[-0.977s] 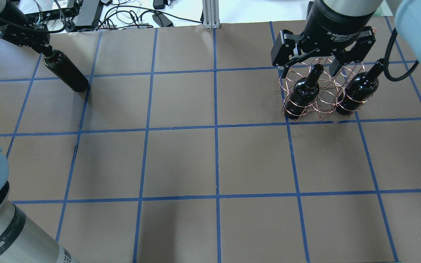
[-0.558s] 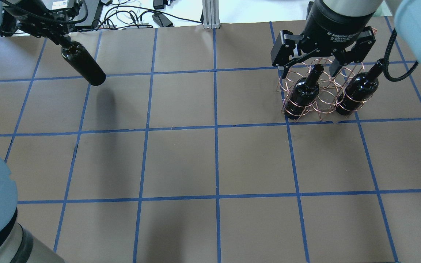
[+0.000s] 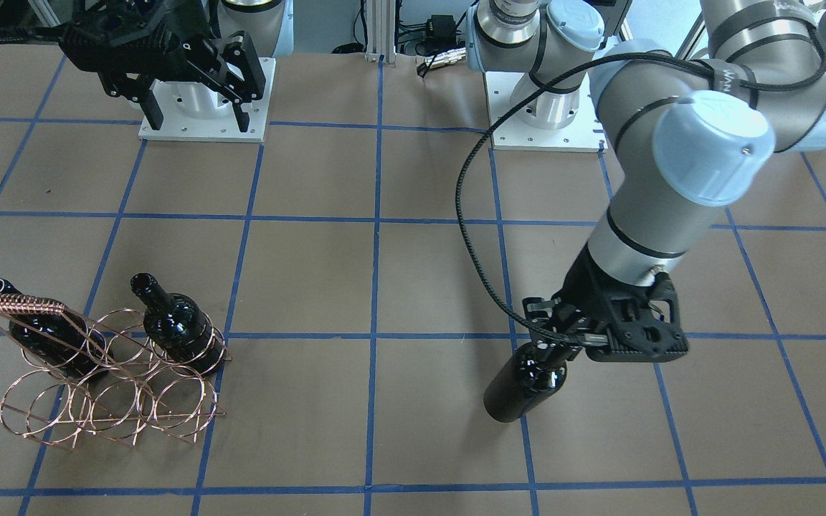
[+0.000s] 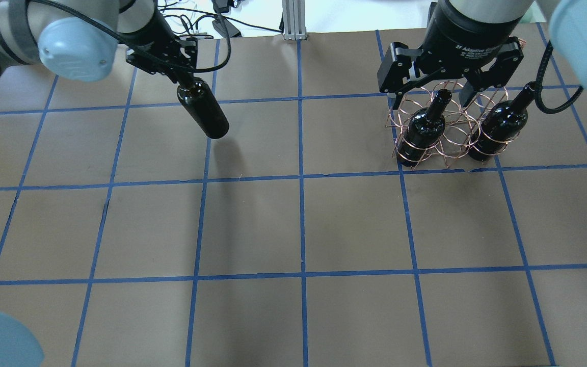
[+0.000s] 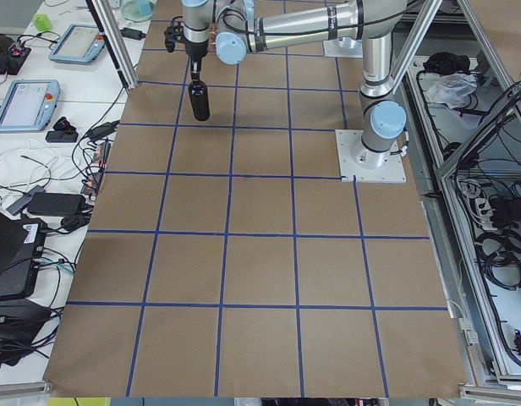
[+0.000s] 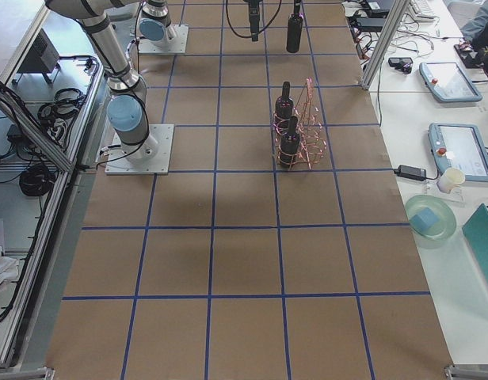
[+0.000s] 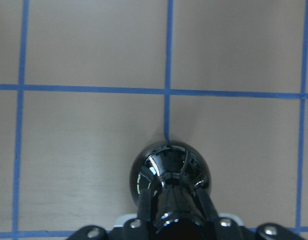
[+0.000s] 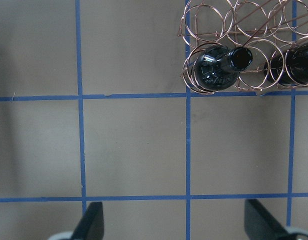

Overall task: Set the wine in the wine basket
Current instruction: 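Lower the bottle upright onto the table and open the left gripper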

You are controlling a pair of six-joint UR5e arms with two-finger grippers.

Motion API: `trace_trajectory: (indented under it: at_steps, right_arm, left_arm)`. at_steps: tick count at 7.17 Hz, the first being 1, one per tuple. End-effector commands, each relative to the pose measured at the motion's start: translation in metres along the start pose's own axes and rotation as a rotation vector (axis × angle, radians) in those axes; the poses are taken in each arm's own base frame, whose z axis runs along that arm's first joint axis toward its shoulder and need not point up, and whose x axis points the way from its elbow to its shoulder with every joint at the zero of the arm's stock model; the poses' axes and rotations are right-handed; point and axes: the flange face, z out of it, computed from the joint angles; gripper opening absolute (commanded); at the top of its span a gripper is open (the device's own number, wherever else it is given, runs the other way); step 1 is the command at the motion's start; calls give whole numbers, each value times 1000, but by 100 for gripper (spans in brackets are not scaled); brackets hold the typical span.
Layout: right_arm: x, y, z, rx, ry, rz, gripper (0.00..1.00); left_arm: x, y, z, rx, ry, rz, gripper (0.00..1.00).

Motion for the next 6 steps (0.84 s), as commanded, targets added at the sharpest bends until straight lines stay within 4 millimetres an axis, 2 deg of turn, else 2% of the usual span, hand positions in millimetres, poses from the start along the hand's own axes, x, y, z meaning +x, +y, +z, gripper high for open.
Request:
trace_trajectory:
  at_steps: [1, 3, 5, 6]
  right_arm:
    - [0, 0, 0, -1, 0, 1, 100]
    - [0, 0, 0, -1, 0, 1, 100]
    - [-1, 0, 0, -2, -2, 0, 100]
    - [-1, 1, -1, 1, -2, 0, 100]
  left_arm:
    - [76, 45, 4, -22, 12, 8, 0]
    - [122, 93, 28, -83, -9, 10, 0]
    - [130, 106, 20, -75, -13, 26, 0]
    - [131, 112, 24, -87, -14, 28, 0]
